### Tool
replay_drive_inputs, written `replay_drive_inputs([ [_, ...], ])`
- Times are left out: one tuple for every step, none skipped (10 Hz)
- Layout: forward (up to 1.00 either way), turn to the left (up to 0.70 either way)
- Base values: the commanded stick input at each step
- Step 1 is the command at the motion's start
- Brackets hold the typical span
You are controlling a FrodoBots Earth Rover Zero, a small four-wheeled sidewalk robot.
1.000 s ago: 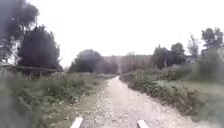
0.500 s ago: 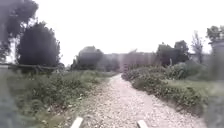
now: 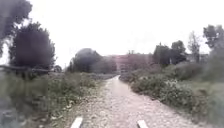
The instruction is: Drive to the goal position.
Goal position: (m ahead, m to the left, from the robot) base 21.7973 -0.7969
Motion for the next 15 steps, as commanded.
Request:
replay_drive_inputs([
  [0.70,0.00],
  [0.70,0.00],
  [0.70,0.00],
  [0.70,0.00],
  [0.70,-0.18],
  [0.70,-0.27],
  [0.70,-0.04],
  [0.70,0.00],
  [0.70,0.00],
  [0.70,0.00],
  [0.70,0.00],
  [0.70,0.00],
  [0.70,0.00],
  [0.70,0.00],
  [0.70,0.00],
])
